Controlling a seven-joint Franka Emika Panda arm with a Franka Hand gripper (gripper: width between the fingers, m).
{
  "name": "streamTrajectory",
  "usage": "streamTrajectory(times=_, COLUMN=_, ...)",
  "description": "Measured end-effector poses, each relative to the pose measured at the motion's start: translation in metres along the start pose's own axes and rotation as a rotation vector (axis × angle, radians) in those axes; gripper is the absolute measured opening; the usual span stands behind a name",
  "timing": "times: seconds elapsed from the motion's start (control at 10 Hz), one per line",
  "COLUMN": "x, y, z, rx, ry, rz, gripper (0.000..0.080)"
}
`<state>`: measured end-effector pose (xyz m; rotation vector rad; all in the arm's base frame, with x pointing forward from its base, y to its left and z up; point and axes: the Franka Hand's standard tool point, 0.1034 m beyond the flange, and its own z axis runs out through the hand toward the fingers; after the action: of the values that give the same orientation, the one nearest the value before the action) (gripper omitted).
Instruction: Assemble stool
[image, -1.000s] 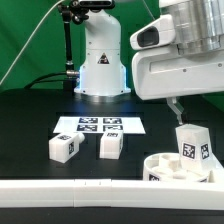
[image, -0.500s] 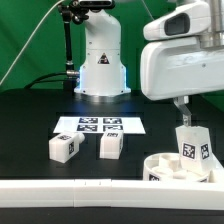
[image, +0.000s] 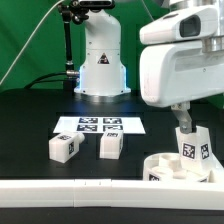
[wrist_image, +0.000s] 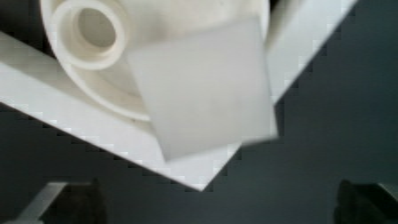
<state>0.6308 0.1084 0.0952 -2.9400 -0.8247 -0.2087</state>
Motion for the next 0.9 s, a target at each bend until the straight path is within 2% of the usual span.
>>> streamTrajectory(times=0.7, x=-0.011, y=0.002, z=0.019, rx=-0.001, ry=-0.010, rz=0.003, gripper=0.0649)
streamTrajectory(times=0.8, x=-0.011, y=0.002, z=0.019, rx=-0.002, ry=-0.009, rz=0.002, gripper=0.0558)
streamTrajectory(times=0.9, x=-0.011, y=0.002, z=0.020, rx=-0.002, ry=-0.010, rz=0.003, gripper=0.0424)
